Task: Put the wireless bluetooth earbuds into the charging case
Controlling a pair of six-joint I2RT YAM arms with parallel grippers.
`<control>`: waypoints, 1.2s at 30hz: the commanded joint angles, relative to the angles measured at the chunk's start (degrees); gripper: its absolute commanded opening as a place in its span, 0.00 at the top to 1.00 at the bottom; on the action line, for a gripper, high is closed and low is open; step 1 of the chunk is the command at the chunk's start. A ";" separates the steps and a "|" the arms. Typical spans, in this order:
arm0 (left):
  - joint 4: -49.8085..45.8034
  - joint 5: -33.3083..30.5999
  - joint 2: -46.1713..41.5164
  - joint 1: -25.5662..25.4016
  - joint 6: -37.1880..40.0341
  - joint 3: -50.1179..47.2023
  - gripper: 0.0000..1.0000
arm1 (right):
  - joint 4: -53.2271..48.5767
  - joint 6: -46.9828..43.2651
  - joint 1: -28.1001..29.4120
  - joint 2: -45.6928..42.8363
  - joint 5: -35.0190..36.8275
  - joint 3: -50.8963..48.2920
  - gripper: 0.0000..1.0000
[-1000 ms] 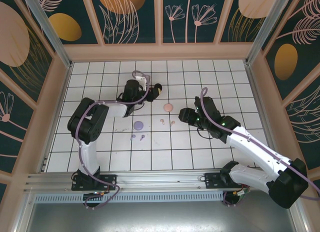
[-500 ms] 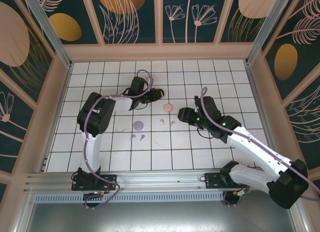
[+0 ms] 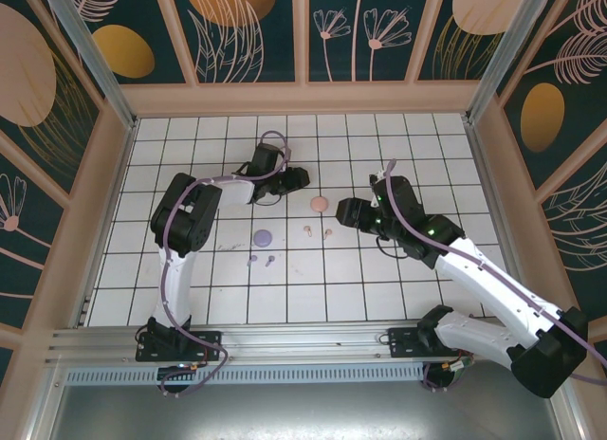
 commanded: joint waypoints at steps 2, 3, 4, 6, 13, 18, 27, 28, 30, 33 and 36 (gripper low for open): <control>-5.92 -4.32 -1.74 1.41 2.92 0.57 0.50 | -2.41 -1.47 -0.05 -1.07 -0.06 2.47 0.32; -6.61 -4.81 -2.32 1.55 3.67 0.74 0.47 | -2.42 -1.42 -0.03 -1.06 -0.03 2.55 0.31; -7.45 -5.40 -3.03 1.76 4.72 0.95 0.44 | -2.25 -1.40 -0.03 -1.05 0.02 2.48 0.31; -8.95 -6.19 -4.42 2.09 6.61 1.31 0.40 | -1.95 -1.38 -0.05 -1.02 0.24 2.31 0.31; -11.41 -9.01 -12.49 2.93 13.77 0.00 0.31 | -0.63 -0.53 -0.03 -0.48 2.17 0.75 0.29; -8.22 -11.17 -20.69 3.40 16.33 -4.68 0.18 | 1.13 0.22 0.06 1.22 3.23 -0.31 0.29; -0.80 -17.95 -33.14 3.71 14.10 -13.75 0.01 | 3.17 3.87 4.23 9.41 5.67 0.54 0.29; -0.10 -18.84 -34.44 3.72 14.03 -14.70 0.01 | 3.08 4.55 5.31 10.89 6.32 1.18 0.29; 0.60 -22.00 -36.56 3.72 13.12 -16.38 0.01 | 2.91 5.80 7.08 13.41 7.21 2.72 0.29; 0.29 -26.08 -39.09 3.72 12.57 -17.97 0.01 | 2.35 7.66 9.91 17.43 8.78 5.36 0.29; -1.01 -31.76 -40.63 3.73 10.59 -18.88 0.01 | 2.03 9.55 12.10 21.38 9.30 8.05 0.30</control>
